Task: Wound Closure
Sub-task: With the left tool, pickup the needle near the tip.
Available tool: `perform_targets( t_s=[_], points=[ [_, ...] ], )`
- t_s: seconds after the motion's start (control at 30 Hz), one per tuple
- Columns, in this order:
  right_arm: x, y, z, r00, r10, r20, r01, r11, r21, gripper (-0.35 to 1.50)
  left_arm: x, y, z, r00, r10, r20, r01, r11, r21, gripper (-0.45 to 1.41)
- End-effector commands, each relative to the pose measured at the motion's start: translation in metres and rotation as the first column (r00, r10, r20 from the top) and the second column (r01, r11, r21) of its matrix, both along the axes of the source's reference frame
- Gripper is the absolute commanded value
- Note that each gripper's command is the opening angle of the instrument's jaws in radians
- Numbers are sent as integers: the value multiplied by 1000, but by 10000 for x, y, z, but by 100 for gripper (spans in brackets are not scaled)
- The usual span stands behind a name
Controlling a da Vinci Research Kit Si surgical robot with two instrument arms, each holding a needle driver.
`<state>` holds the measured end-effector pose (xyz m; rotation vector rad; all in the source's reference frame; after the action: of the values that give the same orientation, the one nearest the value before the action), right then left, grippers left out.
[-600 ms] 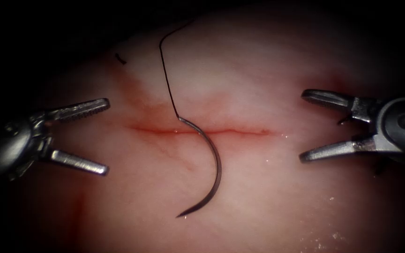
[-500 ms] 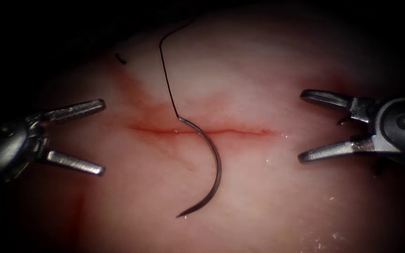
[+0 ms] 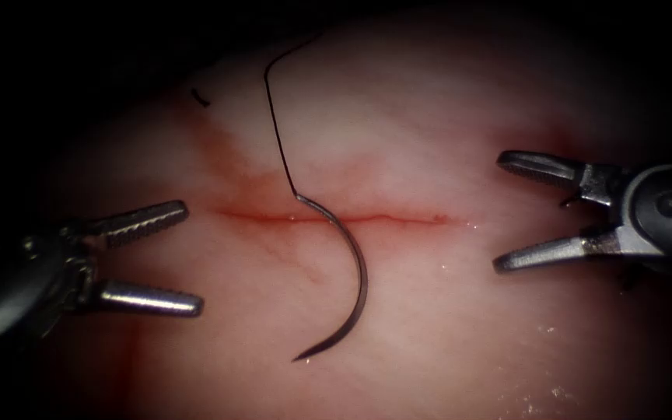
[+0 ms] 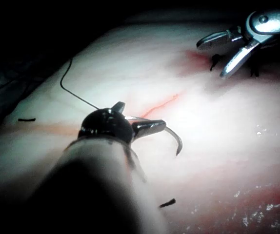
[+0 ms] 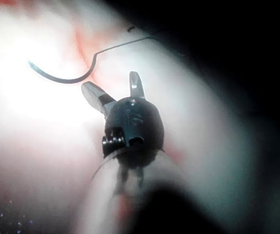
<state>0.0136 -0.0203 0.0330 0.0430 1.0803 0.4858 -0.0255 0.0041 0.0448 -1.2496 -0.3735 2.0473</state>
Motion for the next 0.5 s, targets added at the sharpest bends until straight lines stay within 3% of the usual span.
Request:
perform_targets(
  t_s=[0.03, 0.17, 0.3, 0.33, 0.5],
  points=[
    [11, 9, 1, 1000, 5, 3, -5, 1000, -5, 102, -7, 5, -1, 1000, 4, -24, -4, 1000, 1, 54],
    [10, 10, 2, 1000, 9, 22, -9, 1000, -3, 102, -17, -6, -6, 996, 30, -81, -28, 999, 21, 57],
    [11, 9, 2, 1000, 7, 29, -7, 1000, -3, 102, -35, -14, -8, 984, 66, -166, -58, 997, 54, 74],
    [12, 8, 2, 999, 5, 31, -5, 1000, -2, 102, -44, -15, -8, 975, 81, -208, -69, 995, 65, 74],
    [13, 6, 3, 999, 3, 36, -2, 1000, -2, 102, -62, -16, -6, 965, 93, -245, -77, 994, 78, 74]
  ],
)
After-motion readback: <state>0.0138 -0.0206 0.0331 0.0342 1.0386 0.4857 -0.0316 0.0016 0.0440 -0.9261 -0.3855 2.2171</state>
